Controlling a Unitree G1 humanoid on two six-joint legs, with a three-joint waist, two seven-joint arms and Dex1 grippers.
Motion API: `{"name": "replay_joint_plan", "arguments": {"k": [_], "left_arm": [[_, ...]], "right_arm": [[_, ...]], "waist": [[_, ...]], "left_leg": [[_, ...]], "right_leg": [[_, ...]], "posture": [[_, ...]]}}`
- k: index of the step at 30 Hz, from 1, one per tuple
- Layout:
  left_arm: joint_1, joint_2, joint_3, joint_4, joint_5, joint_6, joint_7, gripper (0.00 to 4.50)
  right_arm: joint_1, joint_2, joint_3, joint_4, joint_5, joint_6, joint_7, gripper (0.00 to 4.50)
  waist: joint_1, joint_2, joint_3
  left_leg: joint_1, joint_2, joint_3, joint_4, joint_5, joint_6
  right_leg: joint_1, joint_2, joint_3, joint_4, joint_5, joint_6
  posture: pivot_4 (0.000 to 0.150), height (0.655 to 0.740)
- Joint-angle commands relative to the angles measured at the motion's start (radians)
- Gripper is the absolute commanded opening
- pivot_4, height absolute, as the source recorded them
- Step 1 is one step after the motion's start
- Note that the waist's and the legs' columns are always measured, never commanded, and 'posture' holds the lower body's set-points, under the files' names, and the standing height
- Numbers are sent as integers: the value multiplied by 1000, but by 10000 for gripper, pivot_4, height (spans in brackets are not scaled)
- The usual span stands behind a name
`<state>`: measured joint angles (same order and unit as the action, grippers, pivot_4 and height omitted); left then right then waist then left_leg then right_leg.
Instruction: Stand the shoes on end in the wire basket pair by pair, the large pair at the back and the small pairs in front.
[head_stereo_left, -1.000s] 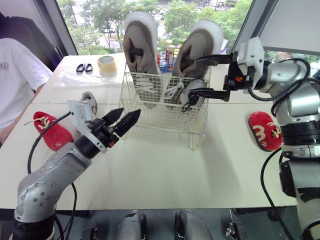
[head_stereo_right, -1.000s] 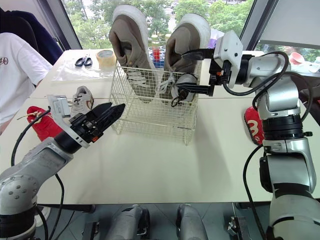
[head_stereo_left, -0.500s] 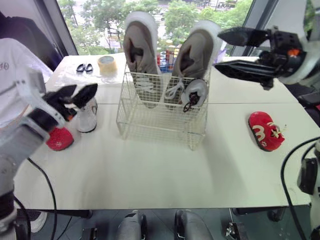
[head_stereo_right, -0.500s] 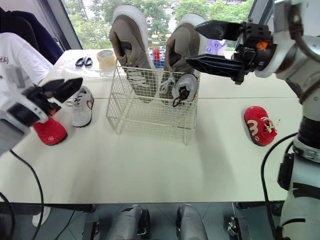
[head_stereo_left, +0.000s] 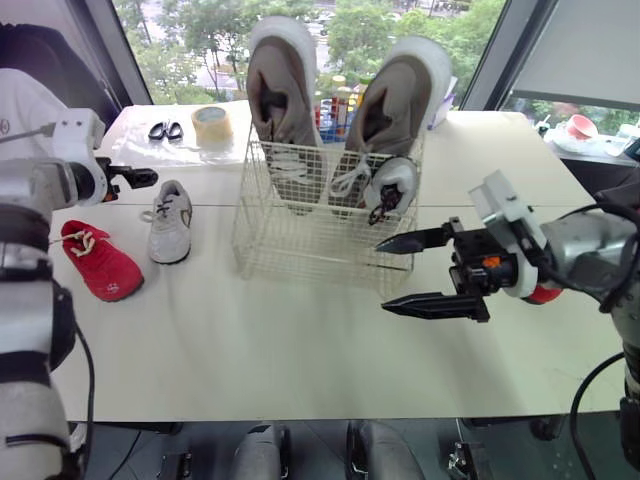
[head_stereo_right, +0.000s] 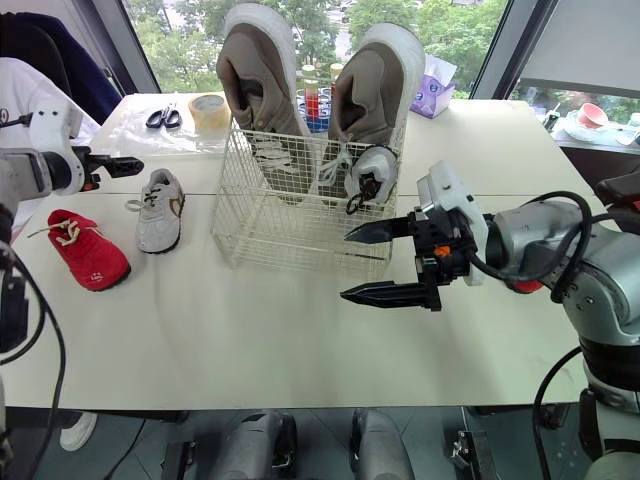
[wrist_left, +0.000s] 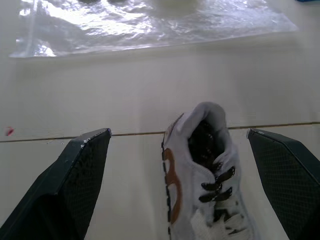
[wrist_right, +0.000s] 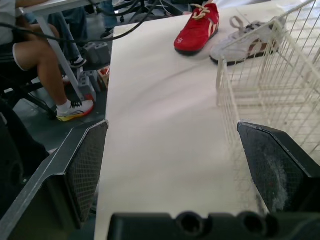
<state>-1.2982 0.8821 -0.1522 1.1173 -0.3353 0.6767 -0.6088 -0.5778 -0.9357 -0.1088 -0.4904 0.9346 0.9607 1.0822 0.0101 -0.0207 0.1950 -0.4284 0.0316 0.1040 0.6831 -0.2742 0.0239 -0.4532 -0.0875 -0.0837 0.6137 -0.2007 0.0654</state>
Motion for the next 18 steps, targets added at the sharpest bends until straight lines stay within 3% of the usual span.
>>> {"name": "replay_joint_plan", "arguments": {"k": [1,5,6,8,15,18], "left_arm": [[-38,-25,15,102,91,-51,-64,45000],[10,-72,20,182,185,-90,-6,45000],[20,-81,29,193,198,-100,9,42482],[31,-97,51,206,214,-112,22,35957],[25,-128,110,211,257,-129,19,1918],[6,-120,143,204,262,-133,25,583]], "right_arm": [[7,-16,-57,-40,36,8,-43,44522],[16,-18,-79,-48,48,10,-87,44522],[16,-18,-83,-47,52,11,-96,44883],[16,-16,-87,-45,54,8,-110,45000],[8,-13,-88,-26,41,-11,-134,45000],[5,-16,-80,-14,23,-26,-132,45000]], "waist": [[0,0,0],[0,0,0],[1,0,0],[2,-1,0],[2,-1,0],[2,-1,0]], "left_leg": [[0,0,0,0,0,0],[0,0,0,0,0,0],[0,1,0,0,0,0],[0,1,0,0,0,0],[1,1,-1,1,0,0],[1,1,0,1,0,0]], "right_leg": [[0,0,0,0,0,0],[-1,0,0,2,0,0],[-1,0,0,2,0,0],[-1,0,0,2,0,0],[-1,-1,1,5,0,0],[-1,-1,0,6,0,0]], "posture": [[1500,7400],[1500,7400],[1500,7400],[1500,7400],[1500,7400],[1500,7400]]}}
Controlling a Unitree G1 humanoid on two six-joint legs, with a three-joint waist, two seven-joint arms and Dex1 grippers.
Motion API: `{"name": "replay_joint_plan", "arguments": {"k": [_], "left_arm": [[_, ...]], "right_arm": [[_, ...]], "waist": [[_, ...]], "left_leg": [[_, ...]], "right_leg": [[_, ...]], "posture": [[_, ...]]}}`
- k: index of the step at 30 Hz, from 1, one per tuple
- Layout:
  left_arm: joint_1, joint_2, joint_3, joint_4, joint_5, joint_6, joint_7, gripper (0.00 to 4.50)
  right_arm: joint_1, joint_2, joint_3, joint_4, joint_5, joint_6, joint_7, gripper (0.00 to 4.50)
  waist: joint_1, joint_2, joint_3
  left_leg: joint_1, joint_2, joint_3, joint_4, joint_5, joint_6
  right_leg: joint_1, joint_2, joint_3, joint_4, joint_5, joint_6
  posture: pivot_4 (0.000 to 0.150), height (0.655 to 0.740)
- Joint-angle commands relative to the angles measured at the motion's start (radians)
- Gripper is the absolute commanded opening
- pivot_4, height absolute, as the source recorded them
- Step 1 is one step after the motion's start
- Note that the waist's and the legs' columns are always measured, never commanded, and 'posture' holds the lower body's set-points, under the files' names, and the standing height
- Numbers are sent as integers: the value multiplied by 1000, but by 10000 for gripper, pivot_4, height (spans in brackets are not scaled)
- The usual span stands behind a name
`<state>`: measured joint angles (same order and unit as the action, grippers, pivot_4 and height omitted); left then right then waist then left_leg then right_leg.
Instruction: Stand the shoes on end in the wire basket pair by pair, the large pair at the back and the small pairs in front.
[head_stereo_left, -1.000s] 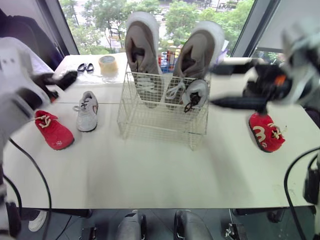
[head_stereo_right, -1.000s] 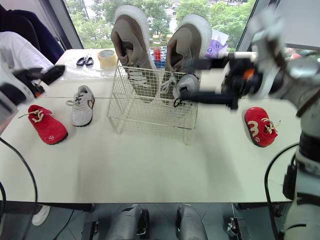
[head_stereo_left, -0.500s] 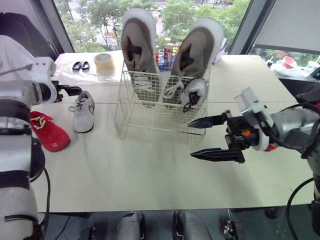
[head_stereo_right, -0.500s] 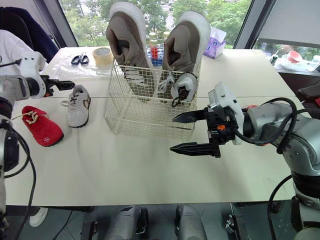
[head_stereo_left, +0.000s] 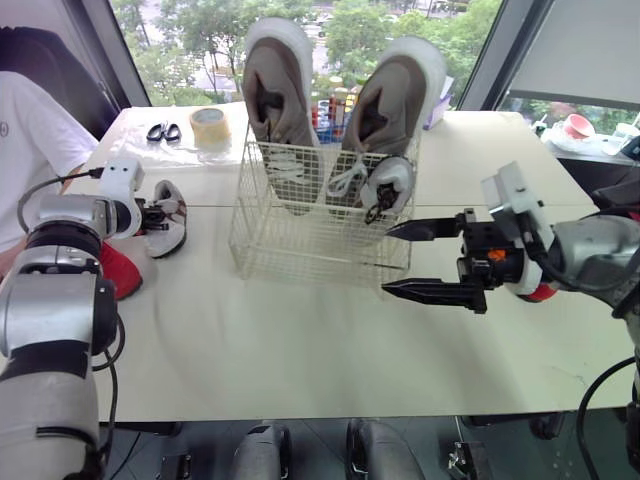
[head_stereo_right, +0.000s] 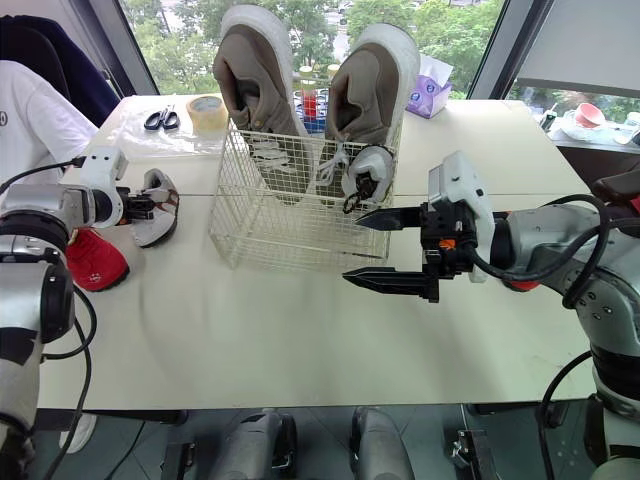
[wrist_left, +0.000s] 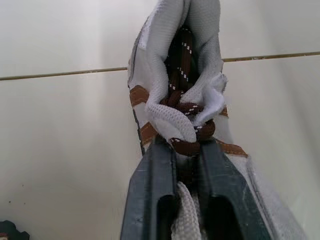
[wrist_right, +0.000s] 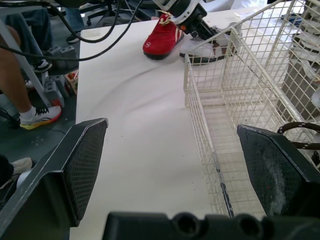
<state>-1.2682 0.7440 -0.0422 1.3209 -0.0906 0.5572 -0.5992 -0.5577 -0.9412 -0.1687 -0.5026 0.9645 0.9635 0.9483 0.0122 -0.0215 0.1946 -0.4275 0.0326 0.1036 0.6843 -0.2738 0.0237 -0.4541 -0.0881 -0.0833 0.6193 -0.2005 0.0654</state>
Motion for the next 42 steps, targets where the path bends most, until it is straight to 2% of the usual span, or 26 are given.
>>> {"name": "replay_joint_plan", "arguments": {"k": [1,4,6,9,12,14,16,18,23,26,30,35,42], "left_arm": [[-44,30,59,-7,6,-18,28,583],[-107,71,134,-55,-34,-30,20,583],[-131,94,210,-175,-102,-34,-29,583],[34,42,421,-691,-281,9,48,583],[221,-136,590,-1245,-452,69,243,583],[318,-252,602,-1520,-480,25,349,583],[376,-310,543,-1674,-421,1,436,583],[419,-335,440,-1779,-362,-60,432,583],[511,-465,237,-1803,-236,-282,426,583],[569,-532,146,-1727,-131,-466,429,583],[615,-564,62,-1597,-23,-677,405,583],[602,-589,13,-1372,97,-936,429,583],[609,-609,-3,-1128,166,-1127,454,583]], "right_arm": [[-18,-11,-16,4,-15,-35,1,45000],[-13,-21,-24,10,-28,-47,3,45000],[-9,-27,-41,16,-21,-42,0,45000],[-25,-17,-66,42,10,-23,-28,45000],[-55,-1,-79,76,40,-5,-65,45000],[-79,7,-73,105,48,9,-83,45000],[-104,13,-57,133,46,20,-92,45000],[-133,16,-32,167,36,32,-81,45000],[-191,1,37,282,-29,15,1,45000],[-169,-31,35,283,-26,44,41,45000],[-127,-57,2,262,-20,65,47,45000],[-75,-59,-62,220,4,89,5,45000],[-31,-44,-129,165,39,114,-72,45000]], "waist": [[0,0,0],[0,-3,1],[0,-4,1],[1,-4,1],[0,-2,0],[0,-2,0],[0,-3,0],[1,-3,0],[6,-2,-1],[4,-1,-1],[1,-1,-1],[5,-1,-1],[3,-1,-1]], "left_leg": [[0,0,0,0,0,0],[-1,0,0,0,0,0],[-4,0,0,1,0,0],[-8,0,-1,1,2,-3],[-7,-2,-3,1,4,-6],[-5,-4,-1,2,3,-5],[0,-4,-1,2,3,-4],[2,-4,-2,3,2,-2],[9,-4,-2,3,-1,3],[10,-4,-2,3,-1,4],[9,-2,-1,3,-2,5],[9,-2,-1,4,-2,5],[8,-2,-1,4,-2,5]], "right_leg": [[0,0,0,0,0,0],[-1,0,0,0,0,0],[-4,0,0,0,0,0],[-6,-1,-1,0,1,1],[-4,-4,2,-1,3,5],[-1,-7,2,-2,4,7],[5,-7,2,-6,5,9],[7,-6,2,-5,6,9],[15,-4,2,-6,6,7],[15,-4,2,-6,6,7],[13,-3,2,-5,6,7],[13,-4,2,-6,6,7],[12,-4,2,-6,6,7]], "posture": [[1500,7400],[1500,7400],[1500,7400],[1500,7400],[1500,7400],[1500,7400],[1500,7400],[1500,7400],[1500,7400],[1500,7400],[1500,7400],[1500,7400],[1500,7400]]}}
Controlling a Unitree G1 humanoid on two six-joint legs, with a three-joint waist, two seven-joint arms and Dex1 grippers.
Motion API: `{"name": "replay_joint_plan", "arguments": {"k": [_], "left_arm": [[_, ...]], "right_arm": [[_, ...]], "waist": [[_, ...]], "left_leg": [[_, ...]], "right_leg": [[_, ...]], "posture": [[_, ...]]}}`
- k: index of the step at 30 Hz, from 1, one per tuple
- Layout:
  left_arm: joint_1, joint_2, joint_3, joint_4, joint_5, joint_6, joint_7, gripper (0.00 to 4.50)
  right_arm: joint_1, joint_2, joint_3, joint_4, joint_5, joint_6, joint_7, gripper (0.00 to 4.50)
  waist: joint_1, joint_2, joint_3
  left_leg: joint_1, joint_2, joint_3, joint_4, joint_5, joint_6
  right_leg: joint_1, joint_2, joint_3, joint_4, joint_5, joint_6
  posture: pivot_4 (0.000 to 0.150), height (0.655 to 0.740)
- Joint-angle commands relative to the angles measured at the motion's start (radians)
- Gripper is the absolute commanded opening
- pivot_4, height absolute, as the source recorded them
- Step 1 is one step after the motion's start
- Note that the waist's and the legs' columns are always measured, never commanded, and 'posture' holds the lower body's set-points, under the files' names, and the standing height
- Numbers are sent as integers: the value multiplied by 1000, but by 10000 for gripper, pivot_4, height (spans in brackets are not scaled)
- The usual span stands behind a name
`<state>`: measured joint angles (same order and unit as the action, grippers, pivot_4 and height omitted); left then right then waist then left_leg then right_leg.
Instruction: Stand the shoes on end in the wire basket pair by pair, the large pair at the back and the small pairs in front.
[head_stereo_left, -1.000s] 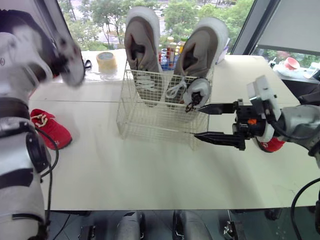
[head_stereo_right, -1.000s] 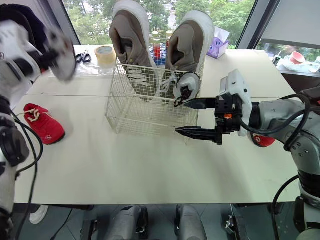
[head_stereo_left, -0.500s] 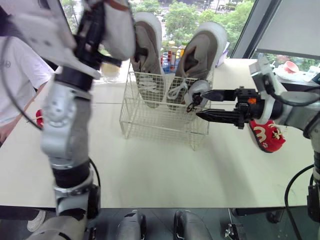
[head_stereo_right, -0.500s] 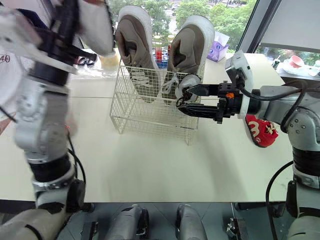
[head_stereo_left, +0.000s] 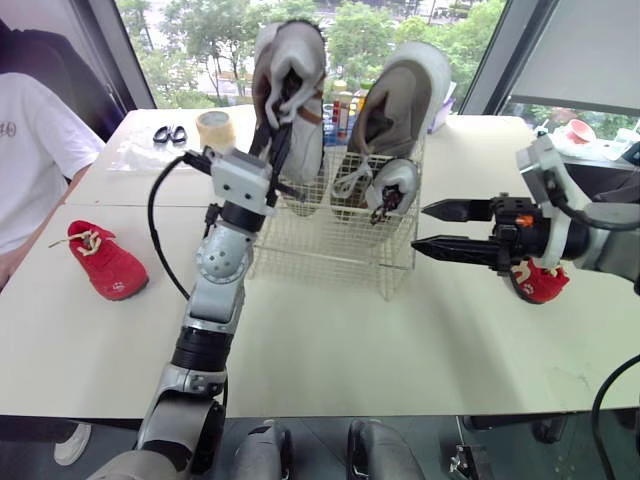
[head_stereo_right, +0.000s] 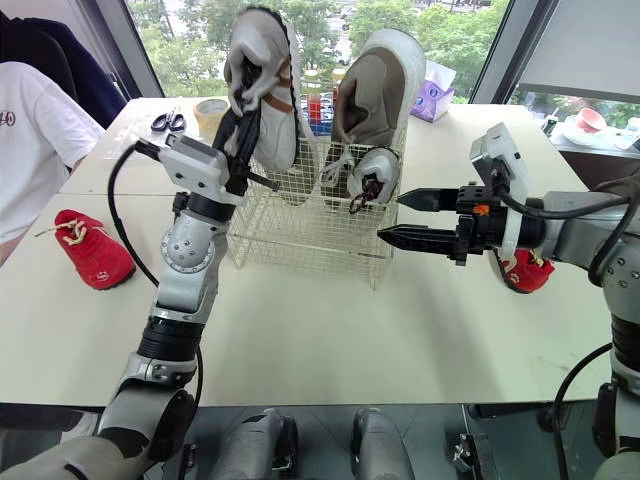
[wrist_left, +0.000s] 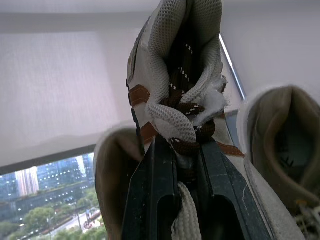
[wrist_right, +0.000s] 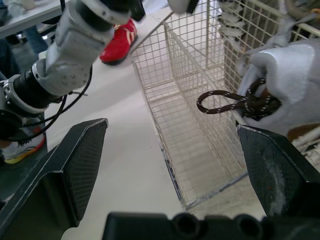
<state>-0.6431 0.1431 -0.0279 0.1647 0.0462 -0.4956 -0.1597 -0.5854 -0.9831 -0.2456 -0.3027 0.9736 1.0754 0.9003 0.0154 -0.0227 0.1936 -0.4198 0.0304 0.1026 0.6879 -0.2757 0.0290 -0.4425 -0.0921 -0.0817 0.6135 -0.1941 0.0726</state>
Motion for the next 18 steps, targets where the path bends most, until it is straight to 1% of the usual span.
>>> {"name": "replay_joint_plan", "arguments": {"k": [1,4,7,10,14,16,18], "left_arm": [[-12,-13,-20,50,27,-85,10,583],[-8,-22,-19,91,37,-111,22,583],[-6,-23,-32,134,78,-144,38,583],[9,-24,-29,152,75,-137,37,583],[57,-27,-47,94,31,-71,-20,583],[92,-36,-58,39,-22,13,-64,583],[117,-40,-57,-8,-34,55,-70,583]], "right_arm": [[-1,3,-56,-39,34,1,-34,45000],[-7,34,-61,-43,37,-12,-73,45000],[-22,76,-55,-58,60,-6,-109,45000],[-22,80,-50,-59,60,-7,-114,45000],[-14,65,-44,-44,44,-16,-95,45000],[-16,67,-40,-39,39,-20,-92,45000],[-19,70,-35,-36,33,-24,-90,45000]], "waist": [[0,0,0],[0,0,0],[0,0,0],[0,0,0],[-1,0,0],[-2,0,0],[-2,0,0]], "left_leg": [[0,0,0,0,0,0],[0,0,0,0,0,0],[0,0,0,0,0,0],[0,0,0,0,0,0],[0,0,0,0,0,0],[0,0,0,0,0,0],[0,0,0,0,0,1]], "right_leg": [[0,0,0,0,0,0],[0,0,0,0,0,0],[0,0,0,0,0,0],[0,0,0,0,0,0],[0,-1,0,0,0,0],[0,-1,0,0,0,0],[0,-1,0,0,0,0]], "posture": [[1500,7400],[1500,7400],[1500,7400],[1500,7400],[1500,7400],[1500,7400],[1500,7400]]}}
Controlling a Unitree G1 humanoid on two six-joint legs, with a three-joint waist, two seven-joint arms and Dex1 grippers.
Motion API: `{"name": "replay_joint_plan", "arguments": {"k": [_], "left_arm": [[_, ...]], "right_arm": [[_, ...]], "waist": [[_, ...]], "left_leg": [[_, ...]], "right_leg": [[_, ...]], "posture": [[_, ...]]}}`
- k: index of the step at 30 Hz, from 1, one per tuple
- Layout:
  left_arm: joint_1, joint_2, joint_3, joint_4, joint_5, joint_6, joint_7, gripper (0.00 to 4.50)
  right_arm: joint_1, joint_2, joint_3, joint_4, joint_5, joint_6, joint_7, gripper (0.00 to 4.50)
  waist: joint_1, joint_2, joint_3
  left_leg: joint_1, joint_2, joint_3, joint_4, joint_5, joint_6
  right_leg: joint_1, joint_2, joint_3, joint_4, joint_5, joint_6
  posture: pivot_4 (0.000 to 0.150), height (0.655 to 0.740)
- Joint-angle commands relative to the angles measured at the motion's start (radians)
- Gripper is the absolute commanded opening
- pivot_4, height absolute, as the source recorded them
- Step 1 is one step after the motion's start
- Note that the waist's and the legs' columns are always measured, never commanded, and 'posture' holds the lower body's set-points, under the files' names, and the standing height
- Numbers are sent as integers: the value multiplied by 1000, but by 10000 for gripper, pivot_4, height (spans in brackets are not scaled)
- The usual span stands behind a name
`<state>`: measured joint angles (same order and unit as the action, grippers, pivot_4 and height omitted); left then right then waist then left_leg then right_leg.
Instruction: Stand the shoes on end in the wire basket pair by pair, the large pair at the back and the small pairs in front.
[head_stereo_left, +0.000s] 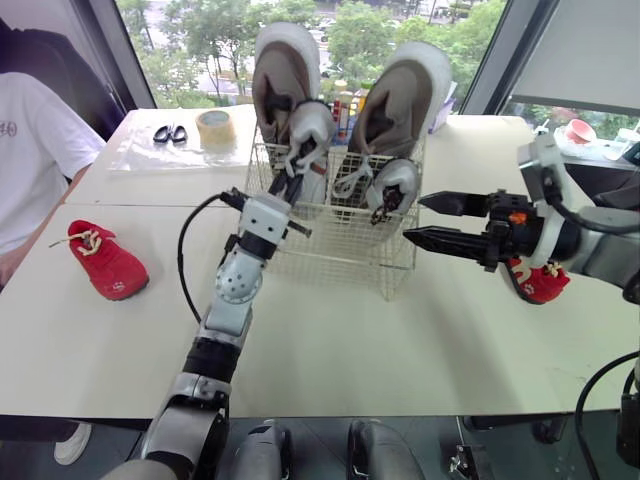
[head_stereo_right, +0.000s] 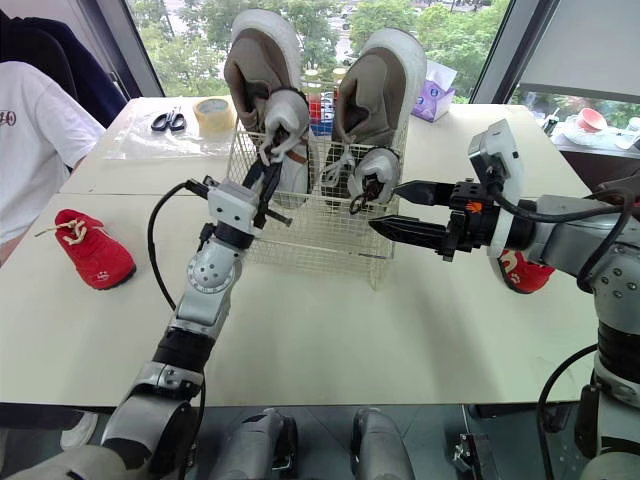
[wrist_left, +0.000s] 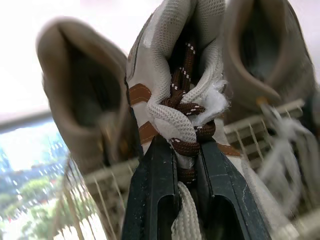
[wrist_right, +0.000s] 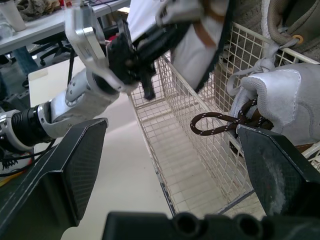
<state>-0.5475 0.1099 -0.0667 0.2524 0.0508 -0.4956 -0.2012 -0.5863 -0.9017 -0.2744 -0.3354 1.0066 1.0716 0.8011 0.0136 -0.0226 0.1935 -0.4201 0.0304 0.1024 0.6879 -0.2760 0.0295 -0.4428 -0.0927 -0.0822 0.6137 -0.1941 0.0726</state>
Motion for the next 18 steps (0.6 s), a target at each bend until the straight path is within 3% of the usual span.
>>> {"name": "replay_joint_plan", "arguments": {"k": [1,3,6,12,18], "left_arm": [[40,-9,-22,-137,-43,81,-32,583],[71,-6,-31,-217,-60,142,-54,583],[91,-1,-23,-278,-76,197,-61,12443],[76,32,-4,-361,-109,300,-92,41347],[85,108,26,-554,-192,480,-142,41347]], "right_arm": [[-16,-9,-5,-3,-1,-22,9,45000],[-15,-6,1,0,-7,-30,10,45000],[-18,-3,10,10,-15,-40,15,45000],[-21,-2,36,32,-49,-71,35,45000],[-14,-16,50,52,-88,-104,65,45000]], "waist": [[0,0,0],[-2,0,0],[-1,0,0],[0,0,0],[-1,0,0]], "left_leg": [[0,0,0,0,0,0],[0,0,0,0,0,0],[0,0,0,0,0,0],[0,0,0,1,0,0],[0,0,0,1,0,0]], "right_leg": [[0,0,0,0,0,0],[0,0,0,0,0,0],[0,0,0,0,0,0],[0,0,0,0,0,0],[0,1,0,0,0,0]], "posture": [[1500,7400],[1500,7400],[1500,7400],[1500,7400],[1500,7400]]}}
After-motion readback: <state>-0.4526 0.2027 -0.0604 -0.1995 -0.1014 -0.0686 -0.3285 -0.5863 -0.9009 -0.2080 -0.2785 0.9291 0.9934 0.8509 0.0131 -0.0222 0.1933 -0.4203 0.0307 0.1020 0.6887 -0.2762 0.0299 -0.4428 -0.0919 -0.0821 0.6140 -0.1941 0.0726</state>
